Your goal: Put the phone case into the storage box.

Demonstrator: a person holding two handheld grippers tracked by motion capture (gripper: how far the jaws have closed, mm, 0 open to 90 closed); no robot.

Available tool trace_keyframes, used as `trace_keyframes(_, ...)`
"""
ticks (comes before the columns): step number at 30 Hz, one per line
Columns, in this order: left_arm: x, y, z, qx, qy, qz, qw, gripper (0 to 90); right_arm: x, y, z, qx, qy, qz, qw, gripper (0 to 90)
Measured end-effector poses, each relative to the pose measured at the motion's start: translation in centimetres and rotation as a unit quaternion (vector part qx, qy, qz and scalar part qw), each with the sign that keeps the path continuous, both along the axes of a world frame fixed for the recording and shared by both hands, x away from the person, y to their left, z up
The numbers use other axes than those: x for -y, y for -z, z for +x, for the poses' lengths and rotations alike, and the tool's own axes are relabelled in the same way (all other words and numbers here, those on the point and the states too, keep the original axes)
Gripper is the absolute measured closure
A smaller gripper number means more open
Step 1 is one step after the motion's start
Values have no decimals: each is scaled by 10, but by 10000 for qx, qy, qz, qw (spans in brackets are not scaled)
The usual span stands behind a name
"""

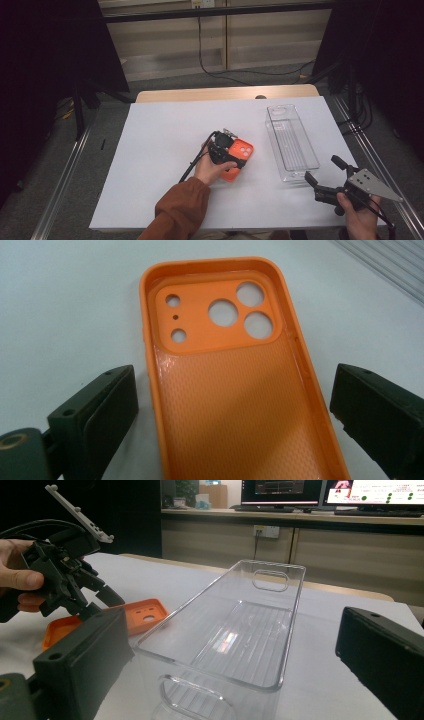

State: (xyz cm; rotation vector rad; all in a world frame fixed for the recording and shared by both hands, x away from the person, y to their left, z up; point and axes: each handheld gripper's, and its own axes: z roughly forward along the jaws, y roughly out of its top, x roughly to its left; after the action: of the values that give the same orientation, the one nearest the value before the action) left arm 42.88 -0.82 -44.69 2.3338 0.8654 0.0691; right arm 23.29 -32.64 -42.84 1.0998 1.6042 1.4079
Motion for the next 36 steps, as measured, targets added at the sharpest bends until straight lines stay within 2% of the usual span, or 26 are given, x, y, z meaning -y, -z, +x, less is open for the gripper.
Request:
trace_keyframes(1, 2, 0, 0, -16, -27, -15, 10000, 53, 0, 0, 0, 4, 1, -6, 10000, 1)
trace_keyframes(4, 7, 0, -2, 99, -24, 249, 9996, 49, 0, 0, 0, -1, -1, -1, 10000, 1)
trace_keyframes(7, 11, 0, -3, 108, -29, 358, 9993, 24, 0, 0, 0, 0, 9, -2, 10000, 1)
trace_keyframes(10, 12, 0, -3, 120, -110, 368, 9992, 32, 0, 0, 0, 14, 4, 3, 10000, 2)
trace_keyframes(14, 20, 1, -8, 316, -103, 732, 9968, 40, 0, 0, 0, -7, 3, -3, 10000, 1)
trace_keyframes(18, 20, 2, -8, 310, -125, 685, 9971, 35, 0, 0, 0, 10, 13, 12, 10000, 1)
trace_keyframes(22, 21, 2, -8, 279, -130, 748, 9967, 34, 0, 0, 0, 4, -13, -8, 10000, 2)
trace_keyframes(25, 21, 2, -9, 369, -162, 771, 9962, 34, 0, 0, 0, -14, -5, 0, 10000, 1)
trace_keyframes(30, 20, 2, -10, 347, -150, 719, 9967, 40, 0, 0, 0, -6, -2, 0, 10000, 1)
trace_keyframes(36, 20, -2, -10, 279, -139, 776, 9965, 125, 0, 0, 0, 3, 8, 2, 10000, 1)
